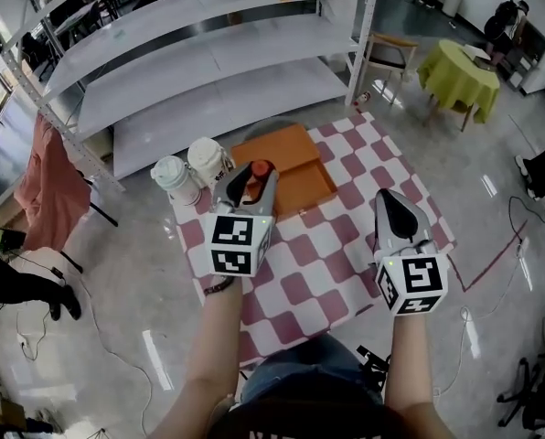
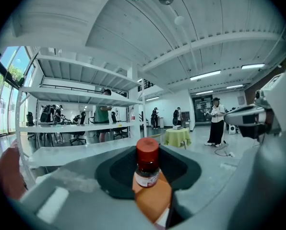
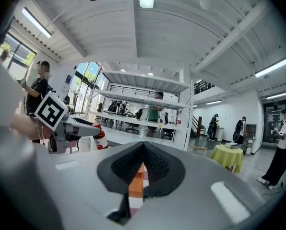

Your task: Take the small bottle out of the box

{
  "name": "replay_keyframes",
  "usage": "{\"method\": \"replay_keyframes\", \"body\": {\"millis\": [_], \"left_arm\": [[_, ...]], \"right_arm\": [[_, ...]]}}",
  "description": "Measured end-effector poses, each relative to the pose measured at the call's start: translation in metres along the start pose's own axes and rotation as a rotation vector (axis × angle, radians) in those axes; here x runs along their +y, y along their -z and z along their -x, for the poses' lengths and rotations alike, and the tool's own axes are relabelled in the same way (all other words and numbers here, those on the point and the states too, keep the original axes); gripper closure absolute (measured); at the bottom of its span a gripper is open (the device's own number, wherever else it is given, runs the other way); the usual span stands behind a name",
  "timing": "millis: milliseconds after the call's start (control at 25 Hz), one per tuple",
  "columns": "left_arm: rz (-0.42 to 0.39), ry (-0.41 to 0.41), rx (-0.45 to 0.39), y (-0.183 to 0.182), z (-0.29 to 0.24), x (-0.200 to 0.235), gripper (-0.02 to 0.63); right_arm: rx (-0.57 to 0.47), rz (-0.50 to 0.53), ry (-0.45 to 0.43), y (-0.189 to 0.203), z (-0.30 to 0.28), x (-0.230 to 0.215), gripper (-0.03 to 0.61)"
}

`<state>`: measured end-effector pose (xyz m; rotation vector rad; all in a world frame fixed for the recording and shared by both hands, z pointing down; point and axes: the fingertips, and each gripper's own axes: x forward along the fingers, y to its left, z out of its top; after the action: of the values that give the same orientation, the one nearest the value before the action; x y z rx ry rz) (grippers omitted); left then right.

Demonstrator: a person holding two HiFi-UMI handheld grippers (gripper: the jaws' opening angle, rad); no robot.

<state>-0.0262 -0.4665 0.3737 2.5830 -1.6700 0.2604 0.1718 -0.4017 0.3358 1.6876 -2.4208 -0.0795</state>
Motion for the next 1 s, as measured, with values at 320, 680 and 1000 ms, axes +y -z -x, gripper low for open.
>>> {"method": "replay_keyframes", "body": {"millis": [320,680,1000], "left_arm": [[-0.035,-0.049,-0.082,-0.049,0.035,-0.005,0.468],[-0.071,-0.068,-0.167,-0.093,0.062,-0.02,0.468],[-0.09,-0.095,-0.221,-0.115,0.078,-0.02,0.468]], "right_arm": [[-0.1,0.027,-0.035,-0.043,0.014,0.001,0.577],[-0.216,0.061,-0.045,-0.086,0.029,-0.008,0.577],[-0.262,0.095,-0.049,-0.106,0.033,-0.004,0.578]]}}
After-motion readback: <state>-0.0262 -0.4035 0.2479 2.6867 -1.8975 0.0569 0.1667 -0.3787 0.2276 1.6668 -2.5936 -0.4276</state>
